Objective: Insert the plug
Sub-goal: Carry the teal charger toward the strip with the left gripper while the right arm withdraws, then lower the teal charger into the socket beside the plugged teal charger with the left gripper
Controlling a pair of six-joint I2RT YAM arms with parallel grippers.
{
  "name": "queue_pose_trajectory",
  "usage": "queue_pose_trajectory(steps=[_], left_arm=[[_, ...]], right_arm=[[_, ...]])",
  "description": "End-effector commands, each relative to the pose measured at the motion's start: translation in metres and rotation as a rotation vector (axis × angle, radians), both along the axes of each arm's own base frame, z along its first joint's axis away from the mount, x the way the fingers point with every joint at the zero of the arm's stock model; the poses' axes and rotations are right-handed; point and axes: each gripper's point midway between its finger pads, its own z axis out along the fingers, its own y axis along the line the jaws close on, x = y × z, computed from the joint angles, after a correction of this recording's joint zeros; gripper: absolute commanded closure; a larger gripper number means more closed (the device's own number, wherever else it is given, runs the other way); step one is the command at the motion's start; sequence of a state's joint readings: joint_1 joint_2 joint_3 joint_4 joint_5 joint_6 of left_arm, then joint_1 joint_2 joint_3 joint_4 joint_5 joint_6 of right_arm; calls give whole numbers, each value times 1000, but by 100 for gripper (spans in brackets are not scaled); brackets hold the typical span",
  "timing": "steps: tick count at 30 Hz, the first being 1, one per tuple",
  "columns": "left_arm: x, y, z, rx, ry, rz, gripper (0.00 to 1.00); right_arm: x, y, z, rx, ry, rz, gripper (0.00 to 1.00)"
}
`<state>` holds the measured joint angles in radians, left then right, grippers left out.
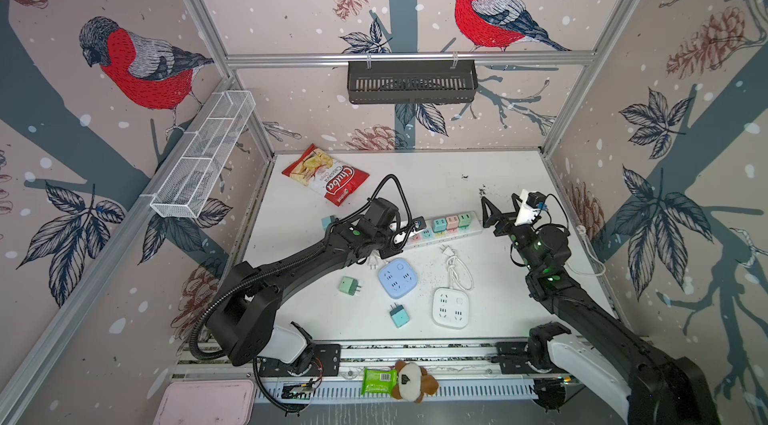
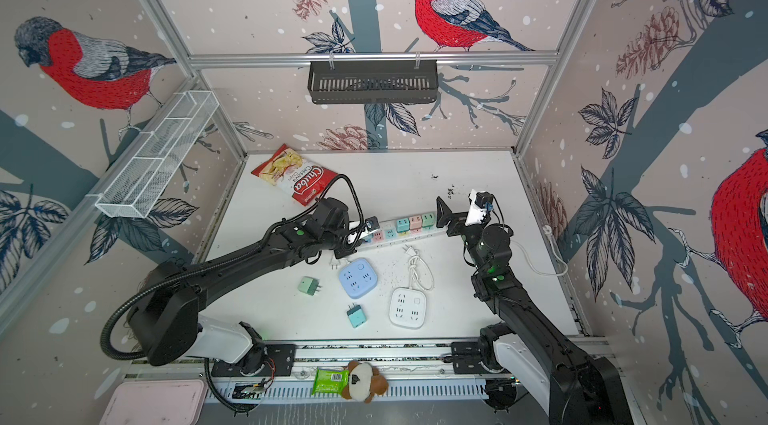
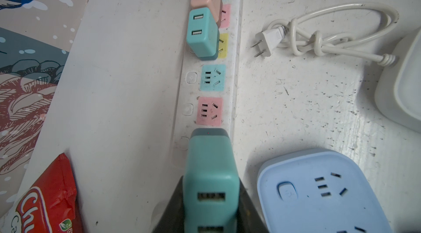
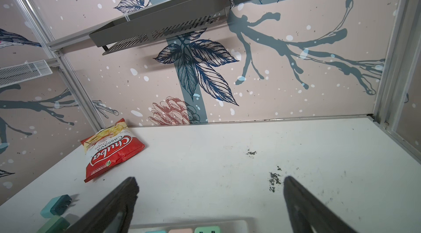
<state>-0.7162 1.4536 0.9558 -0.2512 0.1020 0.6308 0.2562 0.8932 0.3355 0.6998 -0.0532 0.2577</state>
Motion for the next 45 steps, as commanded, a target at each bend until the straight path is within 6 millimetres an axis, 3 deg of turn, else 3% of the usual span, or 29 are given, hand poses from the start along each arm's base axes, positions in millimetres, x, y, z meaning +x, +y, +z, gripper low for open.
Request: queue_pose_trajectory(steps=[1, 7, 13, 21, 31, 45], left_arm=[[-2, -1, -2, 15, 22, -13, 100], [3, -5, -12, 60, 74, -11, 100], [10, -11, -22, 94, 108, -1, 100], [21, -21, -27, 117, 140, 15, 100], [38, -44, -30, 127, 235, 37, 100], [46, -63, -58, 221, 396, 54, 100]], right_arm=[[-2, -8, 7, 13, -23, -40, 1], [-4, -21, 10, 67, -26, -108, 0], [-5, -19, 8, 35, -15, -90, 1], [-22, -22, 13, 40, -90, -85, 1], [-15, -22, 7, 27, -55, -92, 1], [-15, -24, 7, 27, -56, -103, 0]])
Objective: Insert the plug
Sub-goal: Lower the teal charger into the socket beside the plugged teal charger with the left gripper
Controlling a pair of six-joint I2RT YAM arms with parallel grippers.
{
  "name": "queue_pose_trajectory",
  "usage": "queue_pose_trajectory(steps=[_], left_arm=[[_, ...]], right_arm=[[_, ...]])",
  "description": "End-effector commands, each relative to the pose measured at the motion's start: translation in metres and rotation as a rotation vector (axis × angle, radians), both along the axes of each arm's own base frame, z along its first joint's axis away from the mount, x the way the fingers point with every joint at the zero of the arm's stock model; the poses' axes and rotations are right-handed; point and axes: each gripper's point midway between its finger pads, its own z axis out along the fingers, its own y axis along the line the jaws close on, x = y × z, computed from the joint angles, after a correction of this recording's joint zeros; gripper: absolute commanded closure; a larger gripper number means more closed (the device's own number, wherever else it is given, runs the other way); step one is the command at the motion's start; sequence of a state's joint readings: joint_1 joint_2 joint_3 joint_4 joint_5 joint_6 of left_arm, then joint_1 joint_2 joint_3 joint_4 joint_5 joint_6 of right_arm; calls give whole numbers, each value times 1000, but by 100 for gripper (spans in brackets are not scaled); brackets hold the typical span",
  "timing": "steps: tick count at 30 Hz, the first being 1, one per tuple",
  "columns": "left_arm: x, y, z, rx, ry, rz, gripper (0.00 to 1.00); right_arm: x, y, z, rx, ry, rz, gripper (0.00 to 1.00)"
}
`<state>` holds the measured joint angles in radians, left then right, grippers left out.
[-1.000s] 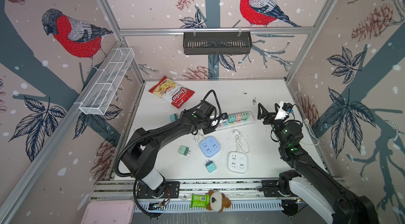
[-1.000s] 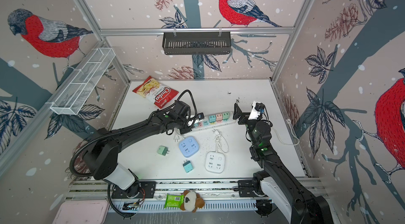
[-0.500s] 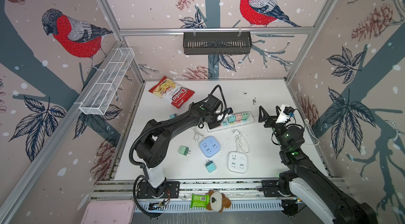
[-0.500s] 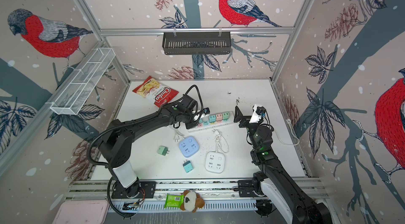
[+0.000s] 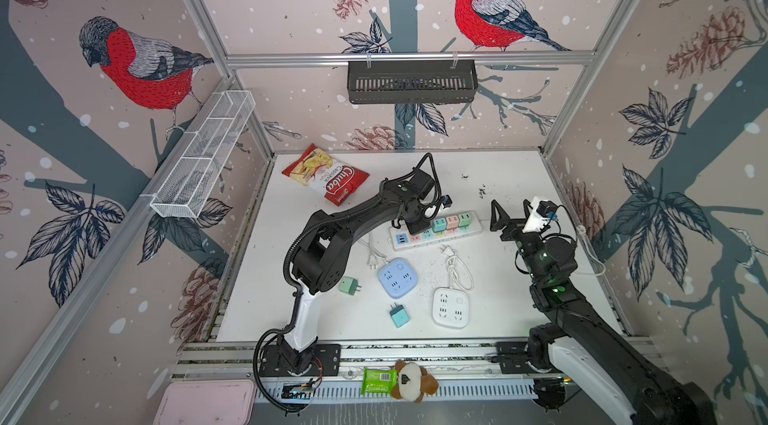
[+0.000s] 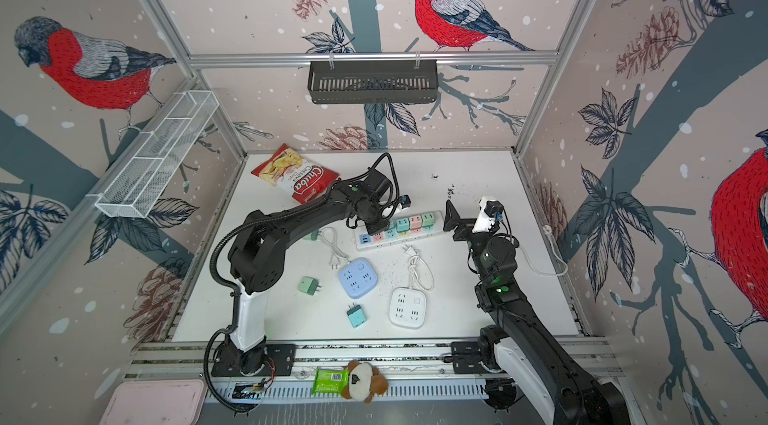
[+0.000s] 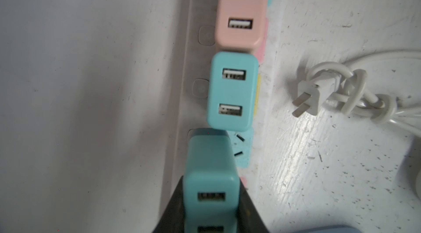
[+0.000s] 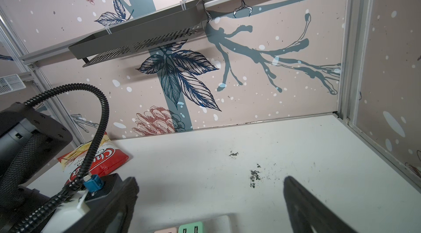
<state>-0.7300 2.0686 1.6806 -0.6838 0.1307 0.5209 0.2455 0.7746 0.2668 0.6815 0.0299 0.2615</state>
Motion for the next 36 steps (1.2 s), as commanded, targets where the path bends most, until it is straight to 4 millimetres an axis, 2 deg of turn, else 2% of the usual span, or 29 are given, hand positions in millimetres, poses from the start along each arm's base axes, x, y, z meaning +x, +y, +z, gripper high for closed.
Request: queue_pose_trajectory(steps=[1, 18, 36], left_arm=[[-20, 7, -14, 62, 99, -15, 100], [-31, 4, -3, 67, 101, -41, 100], [-26, 12, -4, 113, 70, -8, 100]], right_arm=[[0, -2, 7, 8, -25, -10, 0], [0, -3, 8, 11, -26, -13, 0], [0, -3, 7, 12, -23, -14, 1]])
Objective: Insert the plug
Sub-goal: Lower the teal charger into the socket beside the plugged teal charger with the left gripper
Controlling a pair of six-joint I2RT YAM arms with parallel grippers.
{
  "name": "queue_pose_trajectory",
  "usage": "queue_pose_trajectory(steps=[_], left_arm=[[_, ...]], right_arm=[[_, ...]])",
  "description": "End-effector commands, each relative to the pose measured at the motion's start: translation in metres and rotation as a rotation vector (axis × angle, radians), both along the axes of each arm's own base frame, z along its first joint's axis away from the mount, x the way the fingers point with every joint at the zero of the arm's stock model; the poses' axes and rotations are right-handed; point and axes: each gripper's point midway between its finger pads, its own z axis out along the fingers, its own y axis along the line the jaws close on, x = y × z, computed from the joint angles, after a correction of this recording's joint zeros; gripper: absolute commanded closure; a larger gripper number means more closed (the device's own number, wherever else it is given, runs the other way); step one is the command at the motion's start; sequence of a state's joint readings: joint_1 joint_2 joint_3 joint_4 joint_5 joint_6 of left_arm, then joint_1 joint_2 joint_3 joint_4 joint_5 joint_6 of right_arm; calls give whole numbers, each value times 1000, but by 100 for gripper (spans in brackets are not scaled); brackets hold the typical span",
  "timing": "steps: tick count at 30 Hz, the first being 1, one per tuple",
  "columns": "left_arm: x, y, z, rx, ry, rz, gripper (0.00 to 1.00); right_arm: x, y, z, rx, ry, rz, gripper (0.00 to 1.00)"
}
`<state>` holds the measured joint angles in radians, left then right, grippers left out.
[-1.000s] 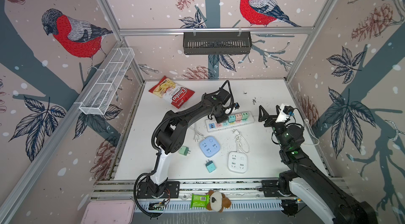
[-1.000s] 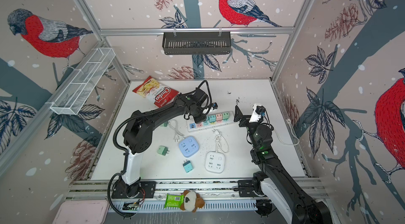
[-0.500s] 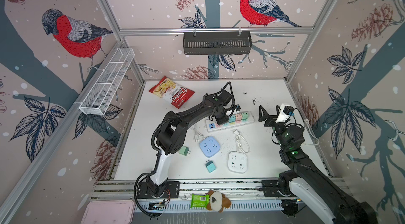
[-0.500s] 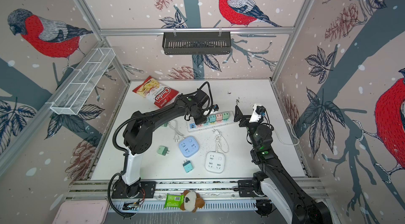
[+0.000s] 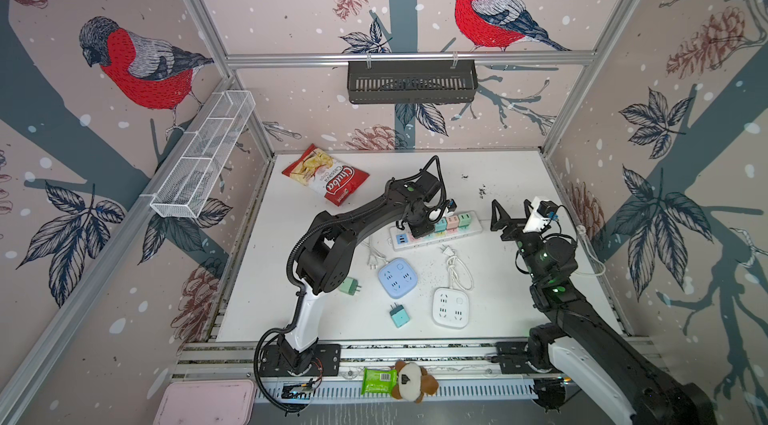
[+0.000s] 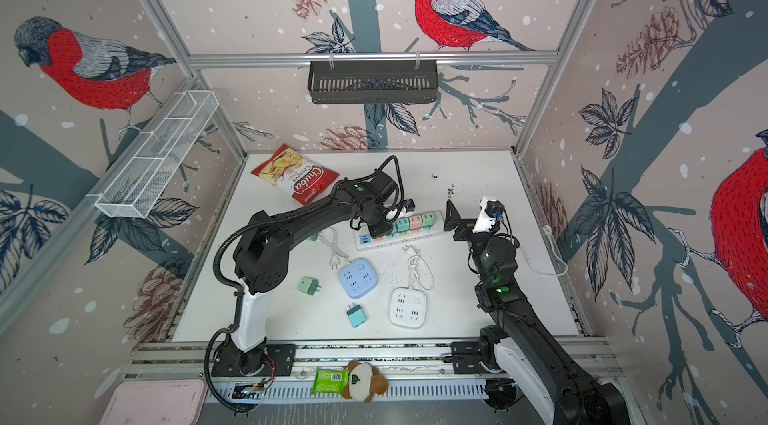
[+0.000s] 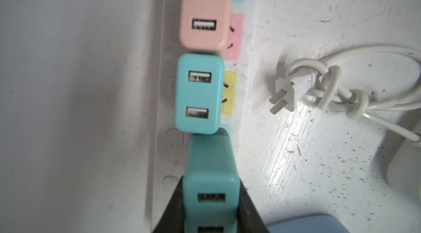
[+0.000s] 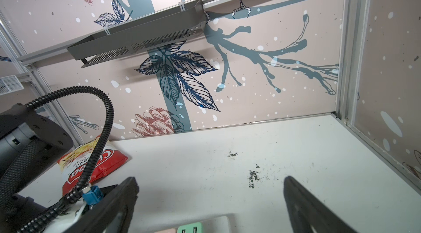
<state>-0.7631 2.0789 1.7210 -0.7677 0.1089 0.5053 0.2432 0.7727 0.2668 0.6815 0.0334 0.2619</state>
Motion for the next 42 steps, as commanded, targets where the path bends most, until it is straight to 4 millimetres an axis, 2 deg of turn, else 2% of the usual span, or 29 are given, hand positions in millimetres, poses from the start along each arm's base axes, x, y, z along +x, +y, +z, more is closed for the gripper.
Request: queue_pose_trajectory(steps=[1, 19, 31, 42], left_arm=[[-9, 15, -4, 64, 35, 4, 100], [-5, 14, -7, 84, 37, -7, 100], [-8, -2, -8, 18, 49, -65, 100], [-8, 7, -19, 78, 70, -48, 100]], right_arm=[[0, -2, 6, 11, -21, -8, 0], [0, -2, 6, 11, -20, -8, 1], [0, -2, 6, 11, -20, -8, 1], [-1, -2, 6, 12, -21, -8, 0]])
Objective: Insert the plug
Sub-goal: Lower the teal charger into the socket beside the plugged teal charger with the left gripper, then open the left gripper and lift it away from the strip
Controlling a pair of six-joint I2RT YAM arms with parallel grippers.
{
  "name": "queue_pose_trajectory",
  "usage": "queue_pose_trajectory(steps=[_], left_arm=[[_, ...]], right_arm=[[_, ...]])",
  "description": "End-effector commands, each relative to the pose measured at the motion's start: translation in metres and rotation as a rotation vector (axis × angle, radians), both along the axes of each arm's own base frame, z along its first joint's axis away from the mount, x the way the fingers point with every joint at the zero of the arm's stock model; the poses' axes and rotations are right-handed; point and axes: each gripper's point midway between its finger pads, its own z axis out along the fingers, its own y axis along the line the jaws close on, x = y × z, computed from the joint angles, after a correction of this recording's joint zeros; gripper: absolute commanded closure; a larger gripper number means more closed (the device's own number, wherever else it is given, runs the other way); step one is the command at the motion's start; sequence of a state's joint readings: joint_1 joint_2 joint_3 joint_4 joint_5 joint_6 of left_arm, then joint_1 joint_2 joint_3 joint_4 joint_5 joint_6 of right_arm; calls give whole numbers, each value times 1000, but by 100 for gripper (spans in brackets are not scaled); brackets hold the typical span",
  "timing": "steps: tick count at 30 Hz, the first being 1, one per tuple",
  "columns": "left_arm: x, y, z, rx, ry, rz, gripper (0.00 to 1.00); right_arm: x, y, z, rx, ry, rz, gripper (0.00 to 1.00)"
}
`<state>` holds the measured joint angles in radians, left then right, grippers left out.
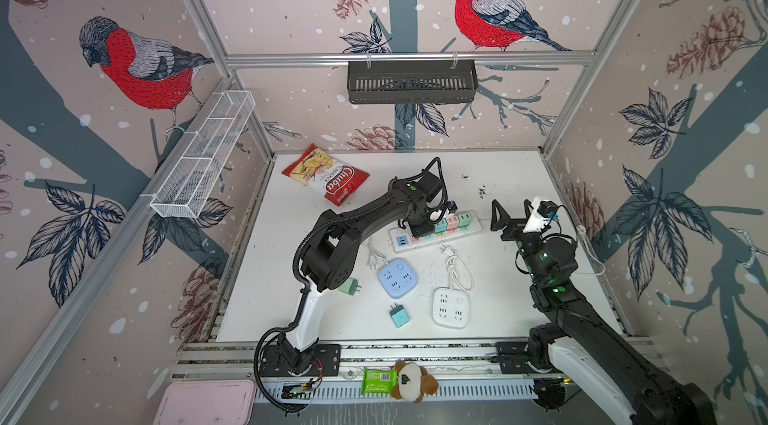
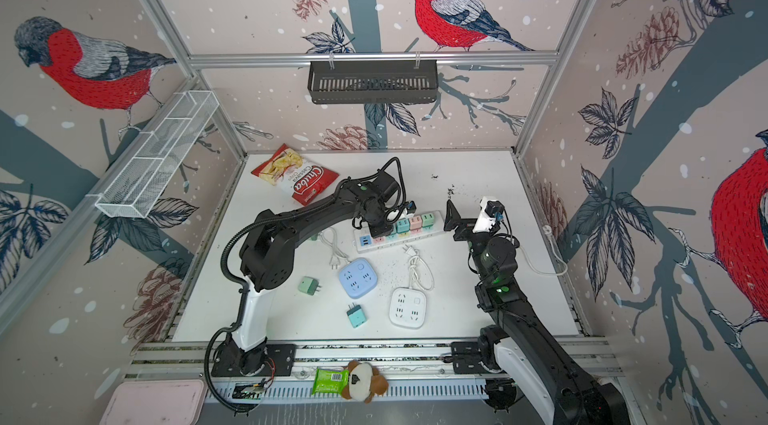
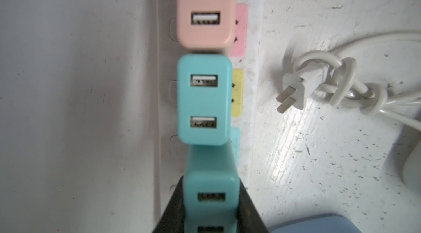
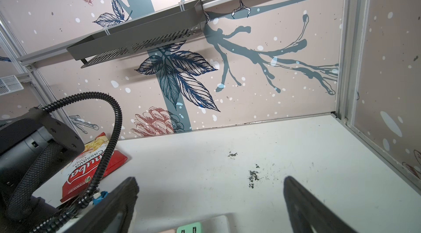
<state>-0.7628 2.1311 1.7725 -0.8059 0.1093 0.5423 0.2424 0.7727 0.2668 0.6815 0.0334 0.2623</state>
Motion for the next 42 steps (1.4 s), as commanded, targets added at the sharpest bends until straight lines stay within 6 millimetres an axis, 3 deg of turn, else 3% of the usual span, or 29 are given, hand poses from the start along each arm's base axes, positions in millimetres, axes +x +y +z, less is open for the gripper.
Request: queue_pose_trajectory(steps=[1, 16, 19, 21, 22, 27, 30, 33, 38, 42], left_arm=[[-10, 10, -10, 54, 57, -8, 100], [-6, 13, -37, 123, 166, 24, 100], [3, 13, -31, 115, 123, 40, 81], [6, 9, -22, 90, 93, 37, 61], [9, 7, -14, 72, 72, 33, 3], [19, -5, 39, -66, -53, 31, 2], [26, -6, 84, -190, -194, 73, 2], [26, 4, 142, -350, -382, 133, 2], [2, 49, 227, -730, -726, 268, 1], [-19, 107, 251, -1004, -851, 426, 1]], right_arm=[[0, -2, 5, 10, -18, -8, 1], [1, -2, 4, 18, -15, -10, 1], [2, -2, 4, 26, -12, -8, 1], [2, -3, 4, 39, -7, -14, 0], [3, -4, 3, 49, -1, -23, 0], [6, -8, 1, 68, 24, -43, 1], [8, -8, 1, 76, 30, -47, 0], [9, -8, 0, 104, 34, -46, 1], [20, -21, -5, 227, 108, -123, 1], [27, -3, -5, 156, 183, -38, 1]])
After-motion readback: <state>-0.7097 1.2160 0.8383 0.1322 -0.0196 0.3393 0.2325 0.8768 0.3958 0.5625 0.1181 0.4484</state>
